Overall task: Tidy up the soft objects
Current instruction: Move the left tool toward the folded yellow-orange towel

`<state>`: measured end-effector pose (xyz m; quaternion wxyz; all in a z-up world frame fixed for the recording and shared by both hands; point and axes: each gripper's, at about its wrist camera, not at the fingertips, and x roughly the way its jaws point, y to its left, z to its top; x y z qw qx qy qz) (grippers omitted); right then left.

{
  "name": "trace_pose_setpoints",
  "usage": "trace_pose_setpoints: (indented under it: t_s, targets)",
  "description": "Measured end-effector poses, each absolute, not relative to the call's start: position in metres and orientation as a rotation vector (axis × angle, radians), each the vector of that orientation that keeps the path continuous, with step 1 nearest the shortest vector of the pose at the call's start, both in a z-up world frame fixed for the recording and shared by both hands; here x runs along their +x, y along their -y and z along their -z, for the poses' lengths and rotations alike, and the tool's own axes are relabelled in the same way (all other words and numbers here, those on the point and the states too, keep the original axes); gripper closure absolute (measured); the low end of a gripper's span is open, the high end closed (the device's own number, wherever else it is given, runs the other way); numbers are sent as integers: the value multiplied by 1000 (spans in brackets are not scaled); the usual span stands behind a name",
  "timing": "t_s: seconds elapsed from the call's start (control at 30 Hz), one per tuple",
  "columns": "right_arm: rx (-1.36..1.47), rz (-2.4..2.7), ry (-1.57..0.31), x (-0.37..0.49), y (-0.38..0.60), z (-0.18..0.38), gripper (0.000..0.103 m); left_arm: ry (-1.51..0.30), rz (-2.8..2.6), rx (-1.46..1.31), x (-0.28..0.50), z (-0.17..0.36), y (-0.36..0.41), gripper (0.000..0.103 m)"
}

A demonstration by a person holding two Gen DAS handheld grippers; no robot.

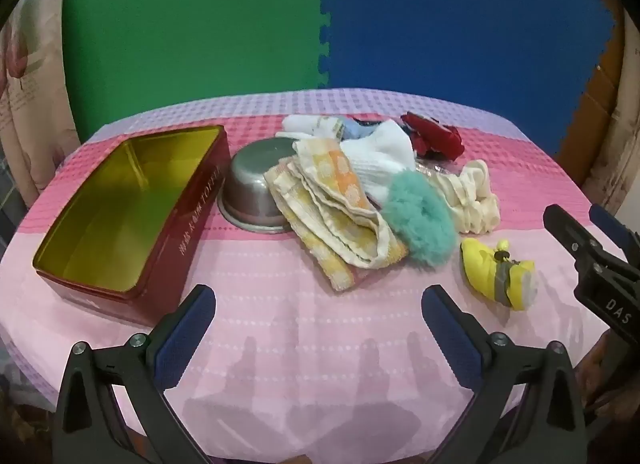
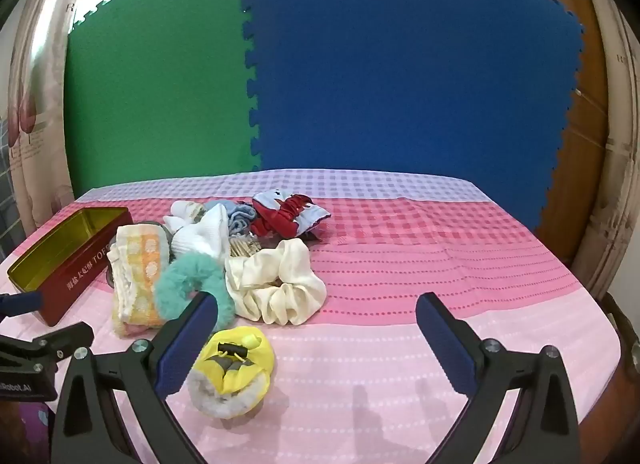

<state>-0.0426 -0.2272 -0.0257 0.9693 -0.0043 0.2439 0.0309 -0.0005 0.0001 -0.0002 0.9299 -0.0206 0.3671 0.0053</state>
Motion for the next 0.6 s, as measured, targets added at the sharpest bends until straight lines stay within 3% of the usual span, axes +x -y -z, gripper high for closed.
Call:
trace_pose_setpoints:
  t_s: [0.6]
  targets:
    - [-16, -69, -486, -45, 230, 22, 1, -840, 99, -149, 11, 9, -6, 1]
